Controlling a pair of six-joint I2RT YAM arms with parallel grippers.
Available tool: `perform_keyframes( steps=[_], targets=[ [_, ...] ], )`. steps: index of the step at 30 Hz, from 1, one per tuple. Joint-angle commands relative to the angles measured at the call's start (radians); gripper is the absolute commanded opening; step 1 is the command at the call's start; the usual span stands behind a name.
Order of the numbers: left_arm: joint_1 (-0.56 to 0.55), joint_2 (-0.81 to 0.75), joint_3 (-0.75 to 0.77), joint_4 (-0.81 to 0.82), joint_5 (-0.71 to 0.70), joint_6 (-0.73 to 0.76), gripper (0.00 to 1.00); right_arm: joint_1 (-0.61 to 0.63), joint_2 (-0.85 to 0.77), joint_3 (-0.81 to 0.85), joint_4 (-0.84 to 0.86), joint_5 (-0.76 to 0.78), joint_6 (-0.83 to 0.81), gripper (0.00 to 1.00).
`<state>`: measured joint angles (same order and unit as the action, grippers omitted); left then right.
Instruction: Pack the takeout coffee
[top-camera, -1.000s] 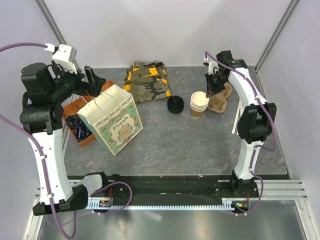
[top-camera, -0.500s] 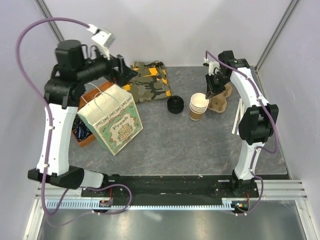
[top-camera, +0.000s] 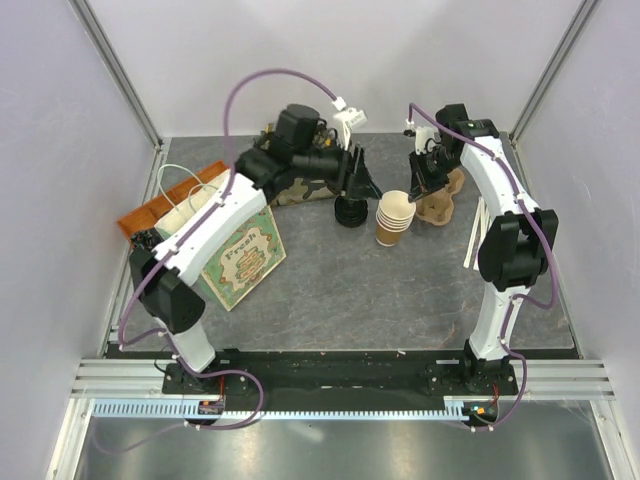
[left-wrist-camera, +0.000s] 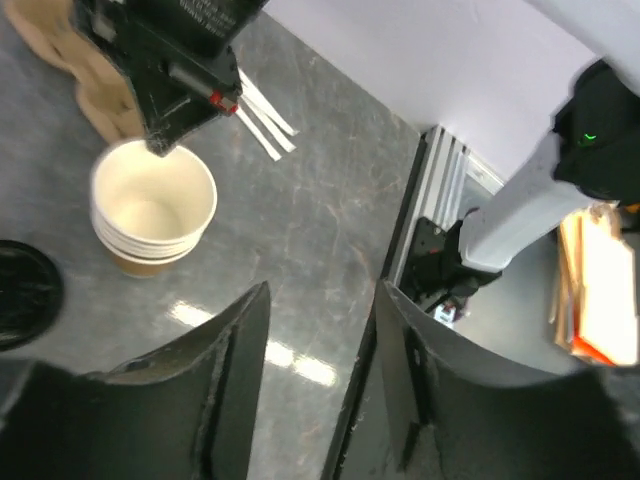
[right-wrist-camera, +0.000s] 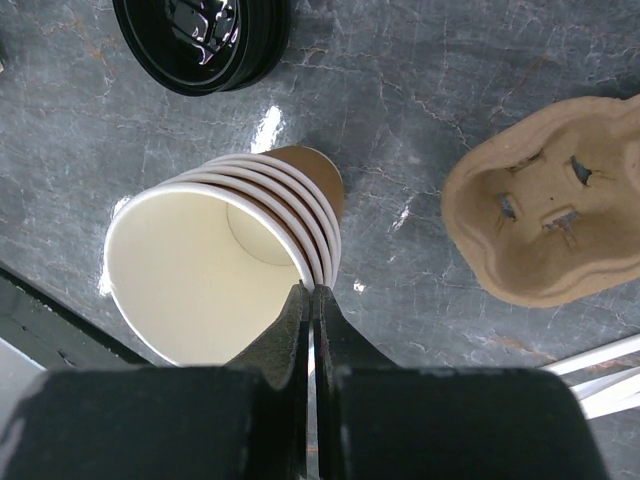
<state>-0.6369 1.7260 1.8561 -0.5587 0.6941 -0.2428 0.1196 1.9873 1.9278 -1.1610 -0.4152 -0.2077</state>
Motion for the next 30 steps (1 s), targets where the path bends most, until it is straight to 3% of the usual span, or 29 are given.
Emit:
perform_keyframes(
  steps=[1, 8, 13, 19, 30],
  targets=[
    [0.000, 0.020, -0.116, 0.238, -0.023, -0.245, 0.60, -0.005, -0.067, 0.000, -0.005, -0.040, -0.016, 0.00],
    [-0.001, 0.118, -0.164, 0.230, -0.162, -0.383, 0.63, -0.006, -0.087, -0.024, -0.003, -0.057, -0.019, 0.00],
    [0.011, 0.148, -0.274, 0.373, -0.084, -0.493, 0.72, -0.005, -0.105, -0.041, -0.003, -0.065, -0.019, 0.00],
    [0.017, 0.165, -0.334, 0.554, -0.025, -0.641, 0.61, -0.005, -0.125, -0.064, -0.003, -0.071, -0.018, 0.00],
    [0.014, 0.210, -0.360, 0.554, -0.045, -0.674, 0.48, -0.003, -0.137, -0.079, -0.003, -0.097, -0.016, 0.00]
  ],
)
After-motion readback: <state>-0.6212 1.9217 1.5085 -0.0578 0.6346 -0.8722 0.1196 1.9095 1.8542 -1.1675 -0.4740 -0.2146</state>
